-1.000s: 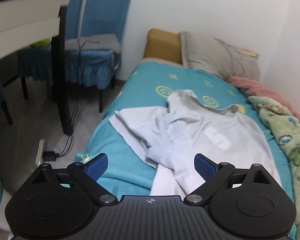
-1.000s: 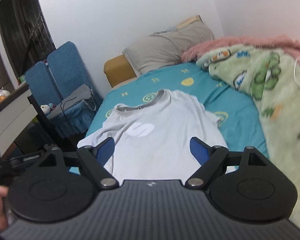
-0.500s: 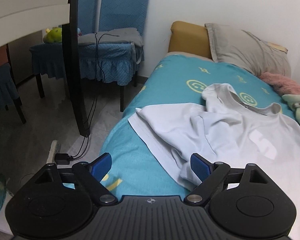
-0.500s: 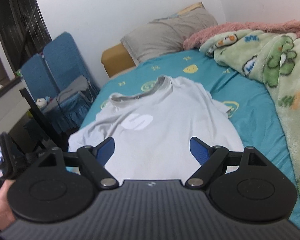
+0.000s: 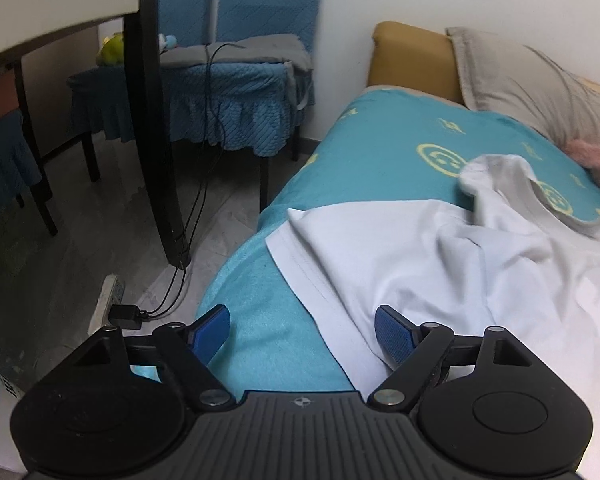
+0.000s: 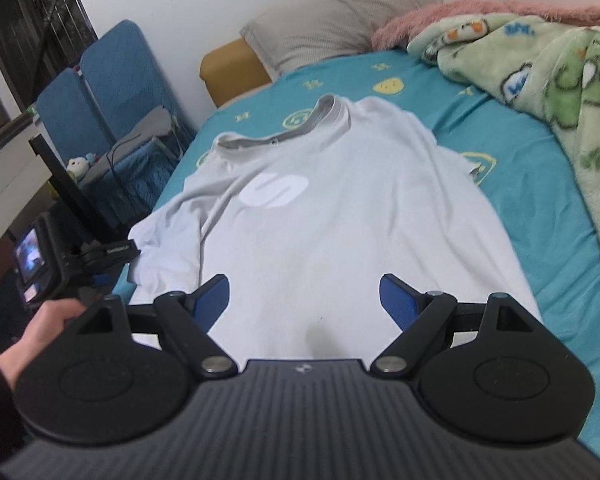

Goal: Fold clothes

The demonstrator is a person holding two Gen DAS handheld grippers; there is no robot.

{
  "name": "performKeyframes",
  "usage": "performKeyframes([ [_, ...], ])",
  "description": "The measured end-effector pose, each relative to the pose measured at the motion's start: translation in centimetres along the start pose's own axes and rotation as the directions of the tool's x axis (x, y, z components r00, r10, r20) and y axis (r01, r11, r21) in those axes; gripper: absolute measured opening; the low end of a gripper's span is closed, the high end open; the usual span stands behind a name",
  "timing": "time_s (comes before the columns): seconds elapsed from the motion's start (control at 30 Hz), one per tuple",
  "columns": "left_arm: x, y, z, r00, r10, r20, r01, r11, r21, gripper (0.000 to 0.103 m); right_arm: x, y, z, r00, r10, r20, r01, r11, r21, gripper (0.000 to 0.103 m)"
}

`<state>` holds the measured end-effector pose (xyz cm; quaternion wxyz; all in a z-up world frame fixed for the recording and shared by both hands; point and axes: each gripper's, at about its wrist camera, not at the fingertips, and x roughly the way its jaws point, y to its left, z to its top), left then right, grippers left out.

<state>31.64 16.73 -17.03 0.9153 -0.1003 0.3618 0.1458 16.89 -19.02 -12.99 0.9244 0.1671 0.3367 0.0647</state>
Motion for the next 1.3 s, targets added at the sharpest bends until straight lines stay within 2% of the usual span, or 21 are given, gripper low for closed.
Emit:
performKeyframes([
  [0.1, 1.1, 0.8, 0.4, 1.000, -0.026, 0.011, 0.027, 0.998, -0.059, 0.083, 0.8, 0.2, -0.4, 1.000, -0.015, -0.019, 0.014, 1.000, -0.025, 0.084],
  [0.2, 1.8, 1.0, 0.9, 0.999, -0.044, 0.019, 0.045, 0.994, -0.098, 0.078, 1.8, 0.1, -0.7, 0.999, -0.018, -0.045, 0.017, 0.999, -0.033, 0.084],
  [0.3, 1.9, 0.7, 1.4, 0.997, -0.072, 0.041, 0.075, 0.994, -0.079, 0.059, 2.7, 0.1, -1.0, 0.997, -0.025, -0.068, 0.023, 0.999, -0.039, 0.084],
  [0.37, 2.0, 0.7, 1.9, 0.993, -0.104, 0.053, 0.107, 0.992, -0.060, 0.032, 3.1, 0.1, -1.1, 0.997, -0.029, -0.077, 0.026, 0.999, -0.041, 0.083],
  [0.4, 2.0, 0.9, 2.3, 0.991, -0.122, 0.049, 0.125, 0.990, -0.059, 0.023, 3.3, 0.0, -1.0, 0.997, -0.030, -0.077, 0.027, 0.999, -0.041, 0.083],
  [0.43, 2.1, 1.0, 2.7, 0.989, -0.141, 0.045, 0.143, 0.988, -0.060, 0.009, 3.4, 0.0, -0.9, 0.997, -0.033, -0.074, 0.030, 0.999, -0.041, 0.083],
  [0.47, 2.2, 1.3, 3.2, 0.987, -0.159, 0.038, 0.162, 0.984, -0.073, 0.006, 3.4, 0.0, -0.8, 0.997, -0.035, -0.069, 0.032, 0.999, -0.041, 0.083],
  [0.53, 1.8, 1.7, 4.7, 0.982, -0.182, 0.059, 0.185, 0.982, -0.049, 0.005, 3.3, -0.1, -0.5, 0.998, -0.037, -0.057, 0.035, 0.999, -0.038, 0.083],
  [0.6, 1.0, 1.5, 6.5, 0.975, -0.201, 0.100, 0.199, 0.980, 0.027, 0.005, 3.3, -0.3, -0.3, 0.998, -0.039, -0.048, 0.037, 0.999, -0.030, 0.083],
  [0.67, 0.6, 1.7, 8.8, 0.975, -0.184, 0.122, 0.175, 0.981, 0.085, 0.005, 3.5, -0.6, -0.1, 0.998, -0.046, -0.041, 0.045, 0.999, -0.026, 0.083],
  [0.73, 0.9, 1.4, 11.3, 0.982, -0.123, 0.144, 0.104, 0.986, 0.132, 0.005, 3.7, -0.8, 0.1, 0.998, -0.053, -0.035, 0.053, 0.998, -0.021, 0.083],
  [0.83, 2.6, 0.8, 14.4, 0.983, 0.037, 0.177, -0.070, 0.980, 0.184, 0.005, 4.0, -1.2, 0.4, 0.998, -0.065, -0.025, 0.064, 0.998, -0.014, 0.083],
  [0.93, 5.2, 1.1, 15.3, 0.984, 0.134, 0.121, -0.152, 0.976, 0.153, 0.007, 4.4, -1.6, 0.7, 0.997, -0.077, -0.012, 0.077, 0.997, -0.008, 0.083],
  [1.0, 6.0, 1.3, 14.6, 0.987, 0.138, 0.079, -0.147, 0.981, 0.128, 0.010, 4.5, -1.8, 1.0, 0.996, -0.086, 0.004, 0.086, 0.996, -0.012, 0.083],
  [1.03, 6.2, 1.5, 14.2, 0.989, 0.131, 0.065, -0.138, 0.983, 0.119, 0.017, 4.6, -1.9, 1.1, 0.996, -0.091, 0.012, 0.092, 0.996, -0.017, 0.083],
  [1.07, 6.2, 1.6, 13.7, 0.991, 0.122, 0.052, -0.127, 0.986, 0.111, 0.033, 4.6, -1.8, 1.2, 0.995, -0.096, 0.021, 0.097, 0.995, -0.026, 0.083],
  [1.13, 4.2, 1.6, 12.2, 0.996, 0.081, 0.039, -0.085, 0.989, 0.125, 0.047, 4.6, -1.7, 1.5, 0.994, -0.098, 0.038, 0.099, 0.994, -0.038, 0.083],
  [1.2, 2.3, 1.7, 10.7, 0.999, 0.040, 0.026, -0.043, 0.989, 0.138, 0.051, 4.4, -1.7, 1.7, 0.995, -0.091, 0.050, 0.093, 0.995, -0.039, 0.083],
  [1.23, 1.3, 1.7, 9.9, 1.000, 0.019, 0.020, -0.022, 0.989, 0.144, 0.057, 4.3, -1.7, 1.8, 0.995, -0.087, 0.056, 0.089, 0.995, -0.038, 0.083],
  [1.3, -2.4, 1.9, 7.7, 0.999, -0.033, 0.024, 0.029, 0.989, 0.147, 0.063, 3.8, -1.6, 2.0, 0.995, -0.078, 0.070, 0.081, 0.996, -0.035, 0.083],
])
